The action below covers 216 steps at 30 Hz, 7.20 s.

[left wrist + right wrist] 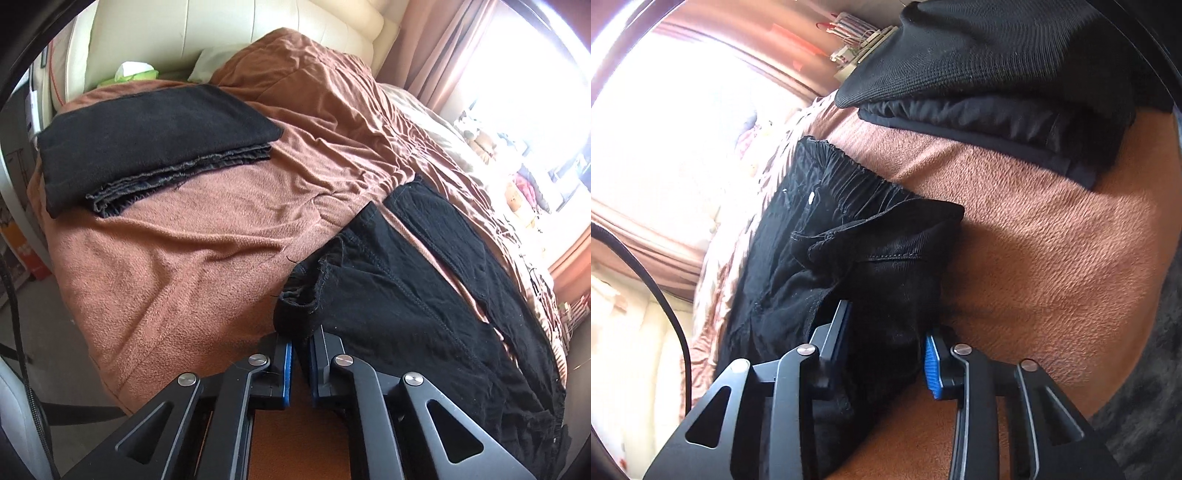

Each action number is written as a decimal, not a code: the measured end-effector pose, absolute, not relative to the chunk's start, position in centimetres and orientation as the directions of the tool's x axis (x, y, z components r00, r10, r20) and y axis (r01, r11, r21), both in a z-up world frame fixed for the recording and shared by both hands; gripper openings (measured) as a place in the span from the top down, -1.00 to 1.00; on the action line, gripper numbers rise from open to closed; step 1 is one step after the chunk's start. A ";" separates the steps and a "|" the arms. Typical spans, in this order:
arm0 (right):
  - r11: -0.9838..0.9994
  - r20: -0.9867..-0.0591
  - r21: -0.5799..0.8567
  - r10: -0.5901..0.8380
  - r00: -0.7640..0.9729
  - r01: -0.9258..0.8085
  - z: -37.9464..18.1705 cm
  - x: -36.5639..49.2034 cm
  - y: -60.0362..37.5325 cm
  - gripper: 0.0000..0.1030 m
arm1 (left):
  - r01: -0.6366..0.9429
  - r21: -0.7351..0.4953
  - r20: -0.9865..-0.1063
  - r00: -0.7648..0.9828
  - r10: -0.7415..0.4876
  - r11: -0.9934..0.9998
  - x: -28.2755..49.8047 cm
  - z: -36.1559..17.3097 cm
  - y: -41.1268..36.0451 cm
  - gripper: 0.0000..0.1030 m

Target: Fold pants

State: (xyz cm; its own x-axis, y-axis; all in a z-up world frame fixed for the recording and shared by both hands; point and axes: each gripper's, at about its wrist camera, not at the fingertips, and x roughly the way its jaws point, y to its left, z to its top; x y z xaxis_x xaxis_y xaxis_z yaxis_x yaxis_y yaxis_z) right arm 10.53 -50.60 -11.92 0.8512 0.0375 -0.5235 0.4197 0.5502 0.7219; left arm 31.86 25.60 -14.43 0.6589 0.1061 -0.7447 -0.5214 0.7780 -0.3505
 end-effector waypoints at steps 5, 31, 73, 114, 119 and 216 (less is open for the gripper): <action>0.552 -0.459 0.755 0.061 0.886 0.353 -11.2 9.3 -51.7 0.93 | -0.499 -0.350 -0.720 0.685 0.113 0.792 32.5 -12.3 25.3 0.86; 0.660 -0.353 0.700 -0.012 0.935 0.273 -2.1 14.3 -51.4 1.00 | -0.352 -0.410 -0.592 0.804 0.047 0.841 43.5 -1.1 24.5 0.90; 0.709 -0.604 0.499 -0.128 0.786 0.499 1.7 38.9 -51.0 1.00 | -0.443 -0.400 -0.786 0.616 -0.051 0.802 74.3 -10.6 22.5 0.90; 0.989 -0.756 -0.034 0.069 0.651 -0.144 1.9 53.0 -33.4 -0.24 | -0.478 -0.326 -0.894 0.435 -0.103 0.816 80.1 -16.3 18.7 0.29; 0.968 -0.795 -0.112 0.047 0.605 -0.223 1.5 56.6 -31.3 -0.24 | -0.478 -0.319 -0.895 0.437 -0.094 0.818 79.6 -16.5 19.0 0.49; 0.990 -0.691 -0.082 -0.142 0.709 0.118 0.8 40.5 -29.0 -0.20 | -0.359 -0.455 -0.785 0.593 -0.178 0.815 60.4 -11.3 21.3 -0.35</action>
